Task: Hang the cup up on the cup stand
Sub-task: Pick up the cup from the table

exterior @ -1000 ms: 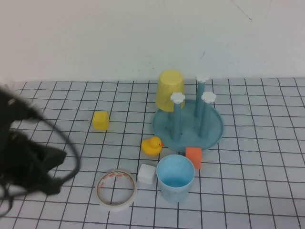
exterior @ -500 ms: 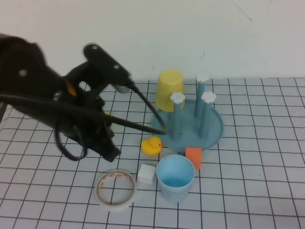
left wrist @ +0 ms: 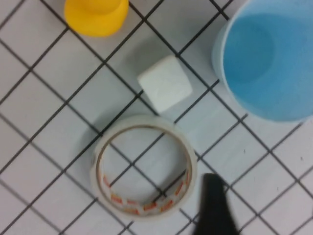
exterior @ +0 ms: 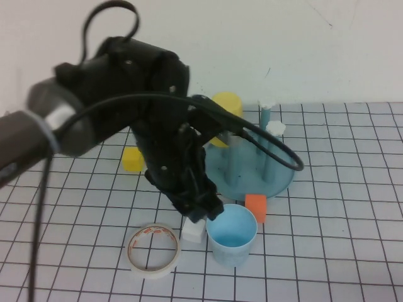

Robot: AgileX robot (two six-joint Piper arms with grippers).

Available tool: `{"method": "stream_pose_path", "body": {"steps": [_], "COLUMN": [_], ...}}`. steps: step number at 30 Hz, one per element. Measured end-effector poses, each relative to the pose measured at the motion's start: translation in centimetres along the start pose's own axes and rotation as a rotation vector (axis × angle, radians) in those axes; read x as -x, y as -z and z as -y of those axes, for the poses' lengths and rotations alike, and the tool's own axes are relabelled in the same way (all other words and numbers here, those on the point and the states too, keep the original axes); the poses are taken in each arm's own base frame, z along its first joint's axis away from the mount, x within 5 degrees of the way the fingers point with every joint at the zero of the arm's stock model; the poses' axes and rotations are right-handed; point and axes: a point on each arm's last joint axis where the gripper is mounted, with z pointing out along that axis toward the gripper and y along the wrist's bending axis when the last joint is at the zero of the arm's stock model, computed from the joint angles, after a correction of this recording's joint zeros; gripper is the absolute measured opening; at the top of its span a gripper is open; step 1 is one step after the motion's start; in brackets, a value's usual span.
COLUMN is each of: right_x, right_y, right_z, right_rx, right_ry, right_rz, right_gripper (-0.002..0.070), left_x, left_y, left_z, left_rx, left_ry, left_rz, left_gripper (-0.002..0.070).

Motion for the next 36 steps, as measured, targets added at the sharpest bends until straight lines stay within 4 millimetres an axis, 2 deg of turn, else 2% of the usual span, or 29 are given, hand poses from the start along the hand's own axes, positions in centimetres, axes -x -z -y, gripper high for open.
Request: {"method": "stream_pose_path", "body": {"steps": [2,5,22,24,26,32,36], "right_x": [0.0,-0.1,-0.3,-0.3,-0.3,-0.3,-0.3], "right_y": [0.0,0.0,0.0,0.0,0.0,0.0,0.0], "right_z": [0.0,0.0,0.0,0.0,0.0,0.0,0.0], "right_rx": [0.000,0.001,0.005,0.005,0.005,0.005,0.005], "right_ry": [0.002,0.002,0.002,0.004,0.006,0.010,0.014], "right_rz": [-0.003,-0.009,-0.032,-0.032,-0.033,-0.033,-0.034], "right_gripper": [0.0000,0.0000,0.0000,0.0000,0.0000,0.0000,0.0000], "left_x": [0.9,1.9,3.6,3.7,3.7,4.0,4.0], "left_y": [-1.1,-2.3,-8.9,-9.7,-10.4,-11.4,-11.4], "left_z": [-0.1,-0.3,-0.7,-0.6,-0.6,-0.7,-0.7], "left_rx": [-0.014,-0.018,-0.059,-0.073,-0.075,-0.075,-0.074], "left_ry": [0.014,0.044,0.176,0.185,0.188,0.193,0.181], "left_rz": [-0.016,-0.006,-0.040,-0.052,-0.060,-0.049,-0.040], "left_gripper": [0.0430,0.0491,0.0482,0.0458,0.0402,0.0078,0.0015]}}
